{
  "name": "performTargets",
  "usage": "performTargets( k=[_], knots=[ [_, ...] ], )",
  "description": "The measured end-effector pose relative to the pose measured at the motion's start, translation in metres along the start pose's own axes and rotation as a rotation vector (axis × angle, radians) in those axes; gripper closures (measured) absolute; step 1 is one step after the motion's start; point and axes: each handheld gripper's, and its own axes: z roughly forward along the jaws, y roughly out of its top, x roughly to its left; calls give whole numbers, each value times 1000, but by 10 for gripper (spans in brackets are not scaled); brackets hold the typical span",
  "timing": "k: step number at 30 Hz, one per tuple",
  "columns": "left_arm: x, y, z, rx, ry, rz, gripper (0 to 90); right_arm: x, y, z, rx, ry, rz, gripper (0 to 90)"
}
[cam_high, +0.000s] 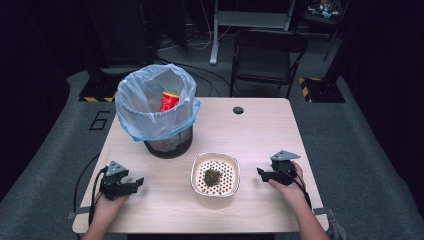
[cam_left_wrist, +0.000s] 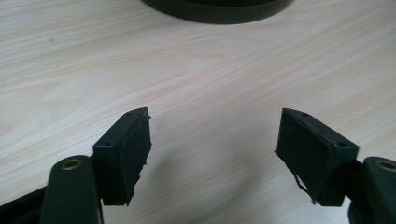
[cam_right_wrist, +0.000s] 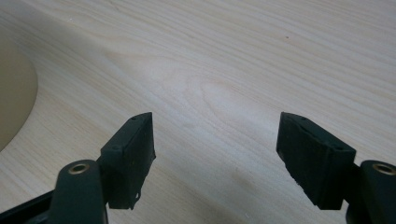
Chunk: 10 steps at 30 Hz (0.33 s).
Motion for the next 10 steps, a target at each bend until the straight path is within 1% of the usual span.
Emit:
performTargets(
  k=[1,2,3,4,5,6,7,9,10],
  knots=[
    [3,-1,0,-1,15,-13,248,0,-1,1,7,-2,7,274],
    [3,-1,0,-1,15,-13,246,0,-1,1,7,-2,7,274],
    [6,-2,1,-7,25,-23,246,0,-1,1,8,3,10,274],
    [7,-2,0,2,27,-22,239,-1,-1,1,9,-1,7,274],
    [9,-3,1,-7,35,-34,229,-1,-2,1,9,-6,0,274],
    [9,-3,1,-7,35,-34,225,-1,-2,1,9,-6,0,274],
    [10,-3,1,-3,39,-40,219,-1,-4,1,1,-17,13,273],
    [12,-3,2,4,44,-44,218,-4,-5,1,2,-18,8,273],
    [13,-4,2,12,42,-48,216,-5,-5,1,3,-29,9,273]
  ],
)
